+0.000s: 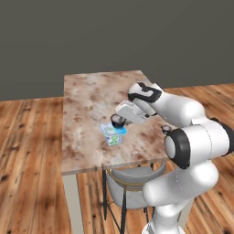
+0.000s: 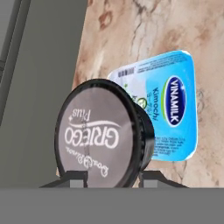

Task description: Stack the yogurt containers by placing the smaller containers on top of the larger containers.

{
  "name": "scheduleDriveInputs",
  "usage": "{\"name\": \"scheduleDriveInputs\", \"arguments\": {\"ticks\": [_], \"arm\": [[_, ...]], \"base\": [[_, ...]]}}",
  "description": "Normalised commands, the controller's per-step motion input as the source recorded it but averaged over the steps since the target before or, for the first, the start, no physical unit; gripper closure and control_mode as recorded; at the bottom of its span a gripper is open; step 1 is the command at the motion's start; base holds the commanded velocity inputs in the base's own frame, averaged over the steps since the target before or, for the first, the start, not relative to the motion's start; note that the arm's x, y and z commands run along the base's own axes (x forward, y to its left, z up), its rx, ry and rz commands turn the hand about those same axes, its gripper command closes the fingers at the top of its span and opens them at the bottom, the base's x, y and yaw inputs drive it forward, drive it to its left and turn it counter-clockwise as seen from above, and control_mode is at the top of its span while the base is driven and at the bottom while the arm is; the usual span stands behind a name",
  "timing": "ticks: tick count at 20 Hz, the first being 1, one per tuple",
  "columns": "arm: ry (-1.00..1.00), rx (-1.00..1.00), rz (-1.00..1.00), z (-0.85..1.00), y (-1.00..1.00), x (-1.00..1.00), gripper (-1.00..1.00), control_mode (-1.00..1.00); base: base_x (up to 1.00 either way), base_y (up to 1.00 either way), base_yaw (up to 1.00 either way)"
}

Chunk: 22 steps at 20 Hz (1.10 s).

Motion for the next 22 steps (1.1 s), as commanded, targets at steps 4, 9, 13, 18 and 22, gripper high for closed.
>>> {"name": "scheduleDriveInputs", "arguments": {"ticks": [4, 9, 13, 18, 22], "arm": [[-0.01, 0.0, 0.01, -0.13, 0.0, 0.15, 1.0, -1.0], [-0.03, 0.0, 0.01, -0.1, 0.01, 0.13, 1.0, -1.0], [-0.02, 0.0, 0.0, -0.07, 0.01, 0.11, 1.0, -1.0], [-0.02, 0.0, 0.0, -0.08, 0.04, 0.08, 1.0, -1.0], [-0.03, 0.0, 0.0, -0.07, 0.11, 0.01, 1.0, -1.0]], "base": [[0.0, 0.0, 0.0], [0.0, 0.0, 0.0], [0.0, 0.0, 0.0], [0.0, 0.0, 0.0], [0.0, 0.0, 0.0]]}}
